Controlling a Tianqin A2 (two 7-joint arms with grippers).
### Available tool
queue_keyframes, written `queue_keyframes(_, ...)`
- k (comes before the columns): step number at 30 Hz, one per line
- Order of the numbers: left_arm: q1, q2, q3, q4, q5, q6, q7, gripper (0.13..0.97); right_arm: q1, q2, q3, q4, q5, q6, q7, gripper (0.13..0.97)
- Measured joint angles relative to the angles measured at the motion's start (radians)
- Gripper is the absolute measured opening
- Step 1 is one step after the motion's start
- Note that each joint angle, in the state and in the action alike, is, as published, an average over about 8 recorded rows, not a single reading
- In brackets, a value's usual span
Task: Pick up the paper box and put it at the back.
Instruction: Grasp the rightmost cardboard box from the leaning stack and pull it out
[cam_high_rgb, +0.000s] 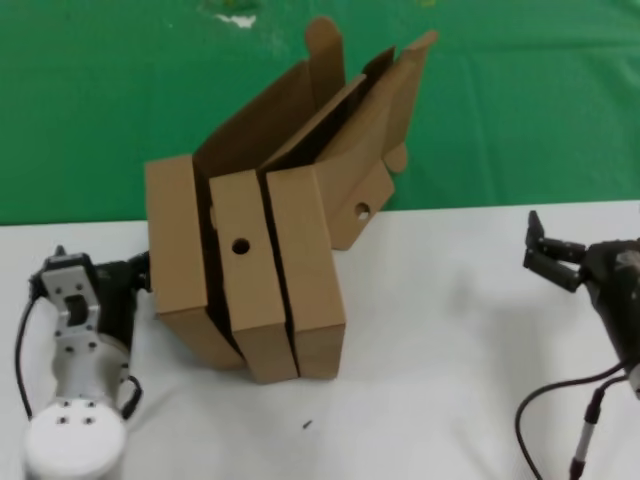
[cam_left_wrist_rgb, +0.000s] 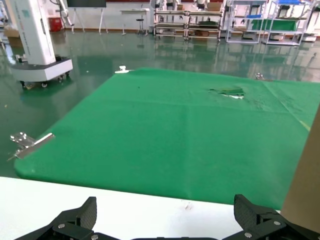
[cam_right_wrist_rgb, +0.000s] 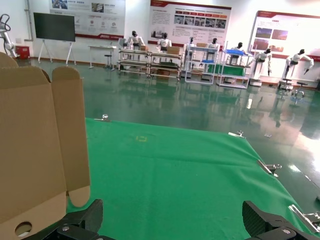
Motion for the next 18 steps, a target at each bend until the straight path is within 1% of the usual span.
queue_keyframes(3, -0.047, -0.014, 0.087, 0.073, 0.060, -0.043, -0.129, 0.966, 0.000, 0.000, 0.000, 0.000, 0.000, 0.000, 0.000, 0.966)
queue_keyframes(5, -0.066, -0.024, 0.135, 0.102, 0.092, -0.064, -0.203, 0.966, 0.000, 0.000, 0.000, 0.000, 0.000, 0.000, 0.000, 0.966)
queue_keyframes(7, -0.080, -0.034, 0.173, 0.122, 0.116, -0.079, -0.261, 0.966, 0.000, 0.000, 0.000, 0.000, 0.000, 0.000, 0.000, 0.966)
queue_keyframes(12, -0.095, -0.054, 0.235, 0.138, 0.151, -0.102, -0.352, 0.966, 0.000, 0.000, 0.000, 0.000, 0.000, 0.000, 0.000, 0.966)
queue_keyframes(18, -0.095, -0.078, 0.289, 0.115, 0.172, -0.112, -0.433, 0.961, 0.000, 0.000, 0.000, 0.000, 0.000, 0.000, 0.000, 0.966)
